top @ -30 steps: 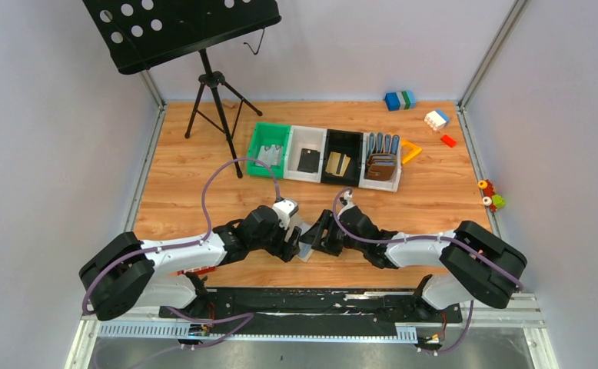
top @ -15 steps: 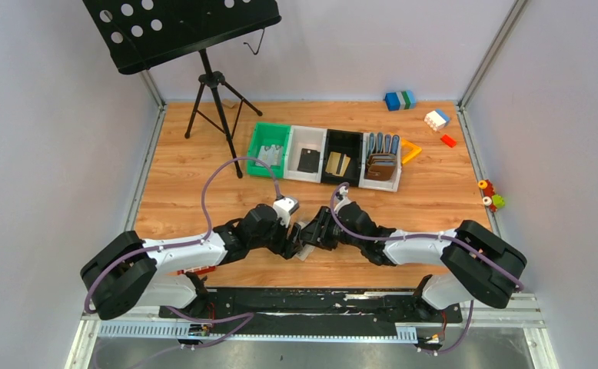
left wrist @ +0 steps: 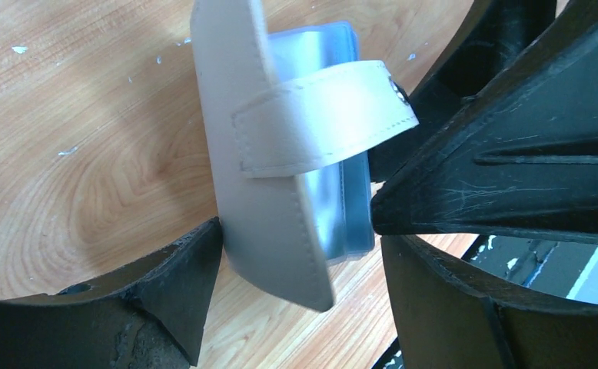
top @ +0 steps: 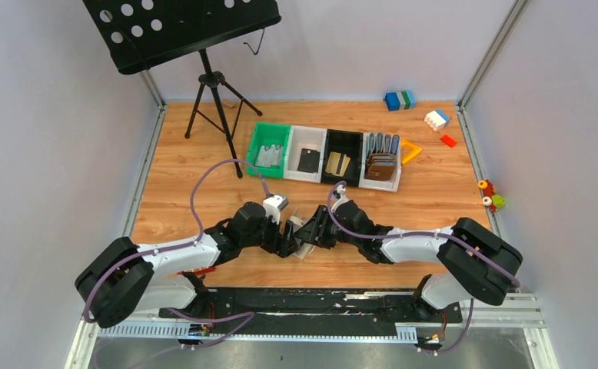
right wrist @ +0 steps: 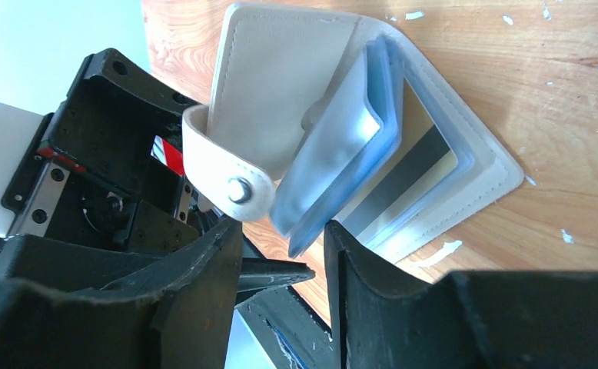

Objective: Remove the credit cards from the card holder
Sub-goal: Open the card holder at the center of the board.

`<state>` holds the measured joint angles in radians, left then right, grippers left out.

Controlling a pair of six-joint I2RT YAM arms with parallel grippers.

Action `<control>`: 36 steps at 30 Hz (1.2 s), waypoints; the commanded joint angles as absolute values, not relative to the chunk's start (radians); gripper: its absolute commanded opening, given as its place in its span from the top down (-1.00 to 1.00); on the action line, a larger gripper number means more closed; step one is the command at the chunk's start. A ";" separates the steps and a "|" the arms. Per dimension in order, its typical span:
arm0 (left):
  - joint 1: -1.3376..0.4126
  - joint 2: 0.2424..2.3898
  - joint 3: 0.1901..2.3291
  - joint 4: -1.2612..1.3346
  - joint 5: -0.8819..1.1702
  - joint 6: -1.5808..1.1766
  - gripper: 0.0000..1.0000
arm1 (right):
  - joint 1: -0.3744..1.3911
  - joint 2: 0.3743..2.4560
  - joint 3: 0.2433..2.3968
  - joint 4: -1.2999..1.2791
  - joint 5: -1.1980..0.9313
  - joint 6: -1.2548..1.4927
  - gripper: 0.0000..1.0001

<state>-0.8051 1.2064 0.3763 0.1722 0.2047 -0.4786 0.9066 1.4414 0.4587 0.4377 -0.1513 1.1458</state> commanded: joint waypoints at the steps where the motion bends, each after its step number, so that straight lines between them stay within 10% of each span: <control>1: -0.783 1.179 0.370 0.231 0.269 -0.516 -0.65 | 0.911 1.459 0.501 0.452 -0.156 1.131 0.12; 16: -0.718 1.230 0.357 0.291 0.324 -0.566 -0.14 | 0.911 1.455 0.504 0.455 -0.155 1.117 -0.02; 36: -0.598 1.271 0.275 0.450 0.473 -0.635 -0.04 | 0.908 1.398 0.486 0.393 -0.084 1.079 -0.25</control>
